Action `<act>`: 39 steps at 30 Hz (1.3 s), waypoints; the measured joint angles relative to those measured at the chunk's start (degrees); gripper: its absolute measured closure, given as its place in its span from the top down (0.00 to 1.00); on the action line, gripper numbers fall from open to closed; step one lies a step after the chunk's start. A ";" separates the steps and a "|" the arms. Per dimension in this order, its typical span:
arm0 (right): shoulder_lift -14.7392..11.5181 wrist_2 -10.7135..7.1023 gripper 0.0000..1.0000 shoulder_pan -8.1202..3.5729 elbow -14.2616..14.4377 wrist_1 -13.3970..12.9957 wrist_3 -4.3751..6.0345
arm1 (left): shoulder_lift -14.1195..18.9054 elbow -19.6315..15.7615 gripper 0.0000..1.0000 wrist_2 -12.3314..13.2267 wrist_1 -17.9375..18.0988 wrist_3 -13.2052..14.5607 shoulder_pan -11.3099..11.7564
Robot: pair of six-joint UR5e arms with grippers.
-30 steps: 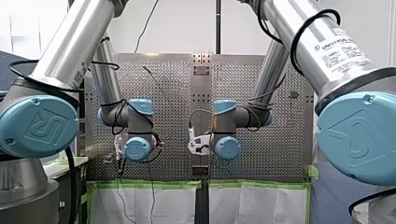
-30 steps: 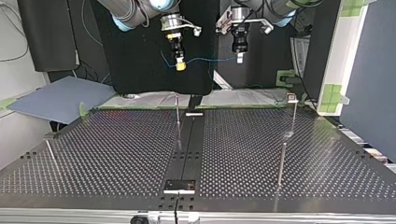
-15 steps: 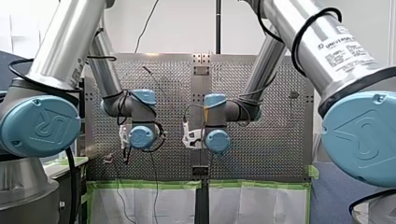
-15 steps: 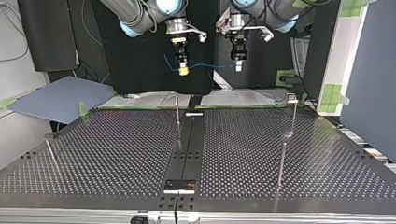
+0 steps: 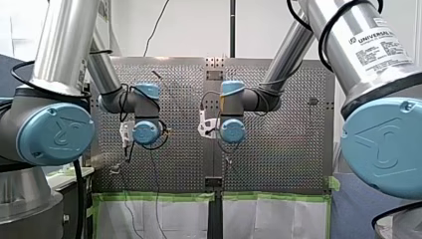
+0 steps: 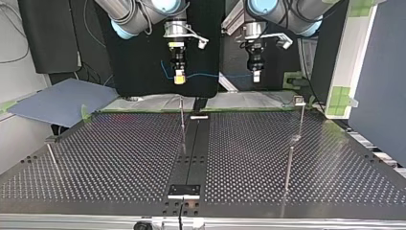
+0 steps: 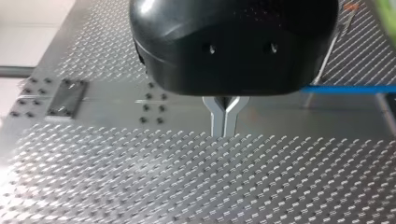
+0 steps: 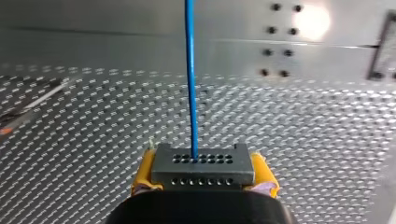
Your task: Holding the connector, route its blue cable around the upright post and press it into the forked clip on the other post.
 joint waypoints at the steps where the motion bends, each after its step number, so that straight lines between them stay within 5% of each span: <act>1: -0.62 -0.53 0.37 -0.08 -0.12 0.08 -0.04 | 0.43 0.21 0.00 0.05 -0.07 -0.11 0.27; 16: -7.92 -7.67 0.39 -0.23 -6.86 6.79 -0.67 | 8.44 5.20 0.00 -1.55 -3.73 -4.46 2.36; 27: -8.46 -11.41 0.39 -0.28 -12.57 12.49 -0.72 | 13.71 10.04 0.00 -4.97 -8.96 -6.58 4.64; 39: -8.46 -13.60 0.39 -1.37 -18.24 18.15 -1.03 | 18.74 15.16 0.00 -4.99 -14.08 -8.17 8.19</act>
